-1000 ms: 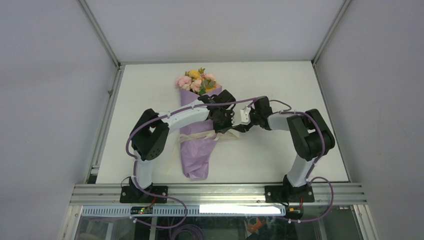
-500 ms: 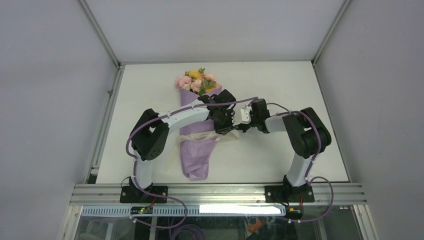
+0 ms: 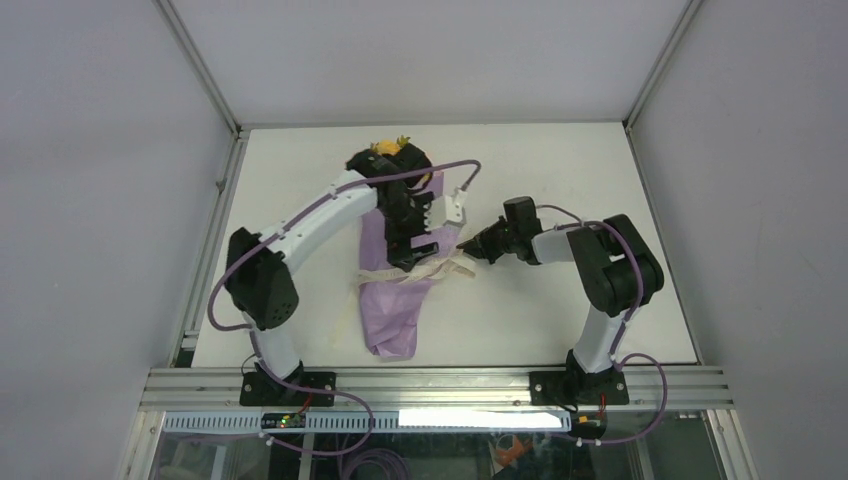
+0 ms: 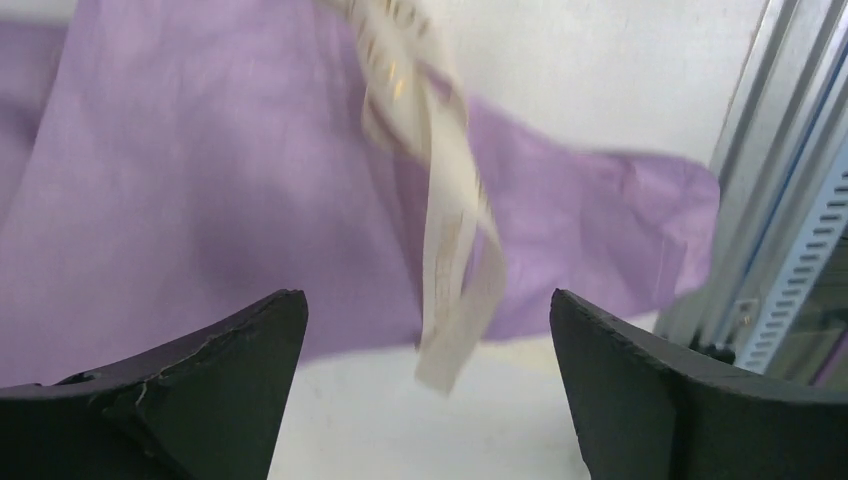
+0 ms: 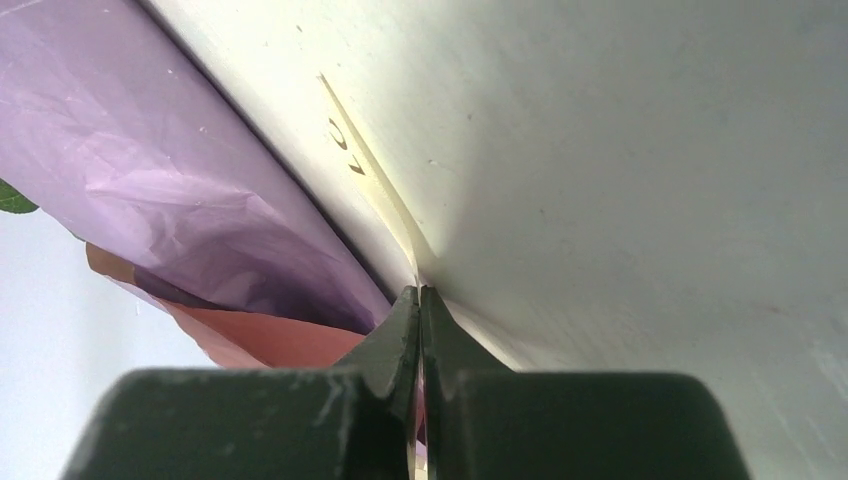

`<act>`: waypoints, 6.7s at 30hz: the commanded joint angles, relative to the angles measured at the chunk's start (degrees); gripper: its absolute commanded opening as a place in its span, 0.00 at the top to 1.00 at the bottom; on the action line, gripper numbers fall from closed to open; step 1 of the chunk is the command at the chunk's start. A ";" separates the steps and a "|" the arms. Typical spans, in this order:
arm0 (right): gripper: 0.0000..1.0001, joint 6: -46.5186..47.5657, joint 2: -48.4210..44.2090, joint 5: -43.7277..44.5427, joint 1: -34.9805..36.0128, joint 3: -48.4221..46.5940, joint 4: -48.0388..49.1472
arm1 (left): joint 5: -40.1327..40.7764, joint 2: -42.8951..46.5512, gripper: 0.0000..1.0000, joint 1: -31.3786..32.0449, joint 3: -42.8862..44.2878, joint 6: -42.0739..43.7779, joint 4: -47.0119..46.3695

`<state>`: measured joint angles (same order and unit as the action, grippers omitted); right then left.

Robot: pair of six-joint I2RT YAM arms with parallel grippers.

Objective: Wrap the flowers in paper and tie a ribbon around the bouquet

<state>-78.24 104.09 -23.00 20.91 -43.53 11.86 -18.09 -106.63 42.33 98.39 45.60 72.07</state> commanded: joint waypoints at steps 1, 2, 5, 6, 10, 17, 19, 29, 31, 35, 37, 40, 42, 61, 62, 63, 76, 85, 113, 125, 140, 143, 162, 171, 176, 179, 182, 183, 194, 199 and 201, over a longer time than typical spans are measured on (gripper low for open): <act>1.00 3.90 1.09 4.47 -0.60 -0.81 -7.38 | -2.13 11.46 0.05 -9.94 -3.17 5.40 11.85; 1.00 4.24 1.08 4.57 -0.66 -1.04 -7.78 | -2.54 13.33 0.07 -13.64 -5.99 5.64 11.74; 1.00 4.78 1.27 4.57 -0.67 -1.72 -8.37 | -2.49 18.37 0.30 -17.55 -16.99 6.93 7.82; 1.00 4.97 1.47 4.51 -0.67 -1.98 -8.49 | -2.36 20.89 0.44 -17.62 -21.90 7.59 3.71; 1.00 5.48 2.57 4.08 -0.66 -3.21 -9.24 | -1.32 20.83 0.32 -17.62 -29.37 6.20 -7.10; 1.00 6.78 1.36 5.27 -0.58 -3.89 -11.26 | 1.20 16.11 0.27 -16.31 -31.85 7.08 -12.16; 1.00 6.78 1.25 5.50 -0.56 -3.69 -11.26 | 2.38 14.71 0.32 -15.90 -32.22 7.68 -12.28; 1.00 7.48 1.20 5.73 -0.69 -5.03 -13.61 | 1.42 15.38 1.00 -15.87 -31.52 7.95 -11.02; 1.00 7.37 1.30 5.73 -0.69 -5.27 -13.63 | 1.53 15.31 1.00 -15.88 -31.42 7.88 -10.74; 1.00 7.84 0.83 6.22 -0.69 -5.79 -14.01 | 2.33 14.86 1.00 -15.87 -30.72 6.54 -10.73; 1.00 9.38 -0.70 6.74 -3.45 -6.58 -17.09 | 5.11 14.67 1.00 -16.23 -30.19 5.84 -10.28; 1.00 15.07 -12.01 13.36 -20.03 -2.10 -25.40 | 12.78 17.17 1.00 -25.01 -31.77 8.09 -9.79; 1.00 23.25 -19.77 19.93 -33.74 -1.99 -34.33 | 16.76 18.27 1.00 -39.26 -34.15 12.22 -13.82; 1.00 44.85 -33.12 33.82 -67.29 -11.47 -48.71 | 37.53 4.43 1.00 -66.63 -30.43 23.89 -33.28; 1.00 44.99 -32.93 33.71 -67.27 -11.63 -48.58 | 37.51 4.23 1.00 -66.73 -30.04 23.96 -33.31; 1.00 44.97 -32.83 33.65 -67.26 -11.78 -48.52 | 37.47 4.16 1.00 -66.76 -29.79 23.93 -33.24; 1.00 47.98 -27.83 37.95 -64.93 -17.44 -49.89 | 36.27 4.33 1.00 -67.29 -31.55 23.58 -32.96; 1.00 49.05 -24.22 38.64 -64.94 -20.84 -50.55 | 36.47 3.46 1.00 -68.89 -31.28 24.73 -33.75; 0.10 44.62 -18.91 33.53 14.44 -25.04 -66.69 | -21.26 30.16 1.00 -30.43 24.63 -18.07 24.61; 0.02 71.53 -26.07 -2.17 27.62 -14.23 9.18 | -21.64 33.41 1.00 -30.11 25.22 -20.72 24.51; 0.22 79.69 -5.47 -9.98 34.02 -27.44 5.70 | -19.14 34.39 1.00 -30.11 22.91 -19.41 24.52; 0.31 76.70 -4.52 -8.83 34.16 -26.59 8.74 | -19.39 34.30 1.00 -30.11 22.87 -19.38 24.60; 1.00 75.45 -15.65 7.78 31.19 -13.73 2.99 | 10.82 45.60 0.31 -29.42 -33.28 19.84 8.40; 1.00 70.40 -18.41 10.67 27.84 -8.76 3.62 | 7.14 39.20 0.33 -18.16 -48.80 25.15 -7.74; 1.00 69.13 -22.14 10.78 22.93 -6.41 2.73 | 5.01 24.70 0.38 -10.22 -39.43 16.26 -9.56; 1.00 70.20 -25.29 9.48 20.22 -5.35 0.59 | 0.84 20.71 0.39 -3.39 -32.04 9.24 -10.32; 1.00 71.93 -28.09 7.29 18.62 -4.23 -1.54 | -7.69 21.18 0.41 -3.00 -26.16 4.10 -9.09; 1.00 72.85 -28.75 6.61 18.43 -3.83 -2.10 | -10.55 22.09 0.42 -3.59 -24.72 3.65 -7.25; 1.00 79.89 -30.43 -7.27 20.09 -3.46 0.82 | -26.43 34.83 0.11 -12.52 -31.01 -18.81 -28.75; 1.00 79.03 -30.03 -8.34 21.34 -3.14 4.35 | -24.29 34.24 0.10 -11.96 -35.80 -19.34 -38.48; 1.00 78.38 -29.68 -8.39 21.59 -3.06 5.68 | -22.37 33.65 0.15 -11.46 -38.03 -20.06 -42.28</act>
<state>0.01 74.81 -28.91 42.02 -46.26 10.59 -40.56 -72.93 29.69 63.68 29.26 42.74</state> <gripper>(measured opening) 0.007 0.891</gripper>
